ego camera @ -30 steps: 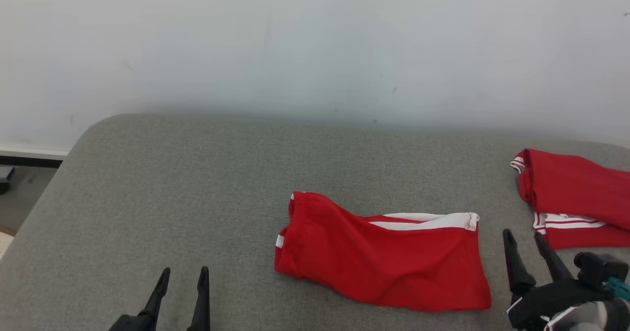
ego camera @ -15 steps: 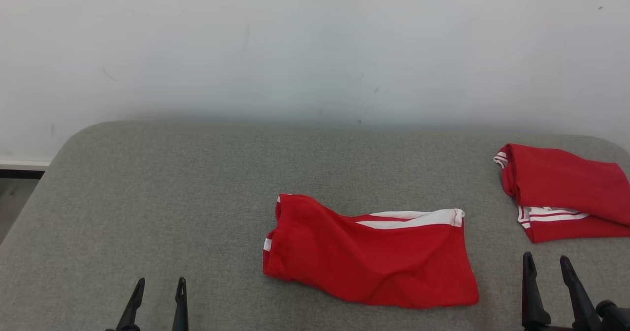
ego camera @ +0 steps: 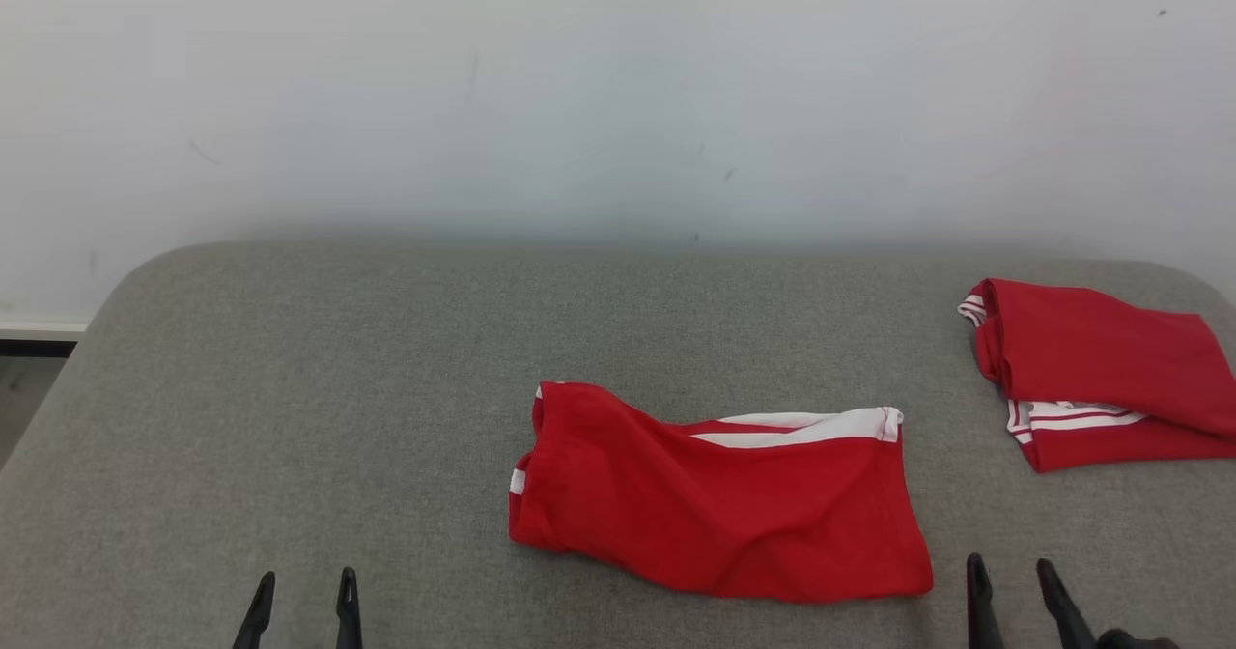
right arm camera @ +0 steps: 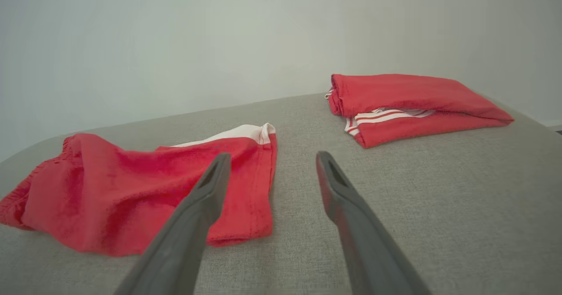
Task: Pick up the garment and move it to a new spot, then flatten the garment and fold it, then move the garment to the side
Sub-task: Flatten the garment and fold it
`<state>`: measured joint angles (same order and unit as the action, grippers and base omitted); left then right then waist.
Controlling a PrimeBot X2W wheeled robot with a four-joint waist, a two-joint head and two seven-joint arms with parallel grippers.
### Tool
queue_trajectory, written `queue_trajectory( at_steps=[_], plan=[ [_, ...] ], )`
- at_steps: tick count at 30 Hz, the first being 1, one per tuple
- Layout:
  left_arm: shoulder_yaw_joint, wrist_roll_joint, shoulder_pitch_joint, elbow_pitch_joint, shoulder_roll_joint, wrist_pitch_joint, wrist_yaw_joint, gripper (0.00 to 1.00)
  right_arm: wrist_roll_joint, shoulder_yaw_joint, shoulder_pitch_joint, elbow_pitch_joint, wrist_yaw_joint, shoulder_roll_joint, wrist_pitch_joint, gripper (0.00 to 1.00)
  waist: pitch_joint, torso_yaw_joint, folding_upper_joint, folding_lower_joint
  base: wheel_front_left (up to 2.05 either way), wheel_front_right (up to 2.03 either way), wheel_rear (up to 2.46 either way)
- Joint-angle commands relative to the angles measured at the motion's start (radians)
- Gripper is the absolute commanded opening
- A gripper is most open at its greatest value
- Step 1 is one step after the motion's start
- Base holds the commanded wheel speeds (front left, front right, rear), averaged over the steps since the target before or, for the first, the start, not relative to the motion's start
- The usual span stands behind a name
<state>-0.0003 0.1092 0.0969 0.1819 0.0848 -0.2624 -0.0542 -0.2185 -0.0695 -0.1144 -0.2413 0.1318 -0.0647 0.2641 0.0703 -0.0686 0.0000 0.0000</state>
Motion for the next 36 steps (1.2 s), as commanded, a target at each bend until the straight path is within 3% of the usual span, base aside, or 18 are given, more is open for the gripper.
queue_trajectory(
  at_steps=[1, 18, 26, 36],
  plan=[
    [0.004, 0.003, -0.003, -0.002, -0.005, -0.002, -0.007, 1.00, 0.003, 0.010, 0.044, -0.052, -0.002, 0.002, 0.000, 1.00, -0.003, -0.003, 0.0000, 0.0000, 0.00, 0.00, 0.00],
    [-0.020, -0.017, -0.042, 0.031, -0.020, -0.002, -0.039, 1.00, 0.033, 0.032, 0.505, -0.790, -0.002, -0.078, -0.039, 1.00, -0.030, -0.092, 0.0000, 0.0000, 0.00, 0.00, 0.00],
    [-0.042, -0.028, -0.064, 0.044, -0.022, -0.002, -0.050, 1.00, -0.008, -0.010, 0.607, -0.979, -0.002, -0.068, -0.073, 1.00, -0.045, -0.129, 0.0000, 0.0000, 0.00, 0.00, 0.00],
    [-0.057, -0.032, -0.087, 0.059, -0.022, -0.002, -0.061, 1.00, -0.067, -0.013, 0.640, -1.042, -0.002, -0.047, -0.145, 1.00, -0.059, -0.160, 0.0000, 0.0000, 0.00, 0.00, 0.00]
  ],
)
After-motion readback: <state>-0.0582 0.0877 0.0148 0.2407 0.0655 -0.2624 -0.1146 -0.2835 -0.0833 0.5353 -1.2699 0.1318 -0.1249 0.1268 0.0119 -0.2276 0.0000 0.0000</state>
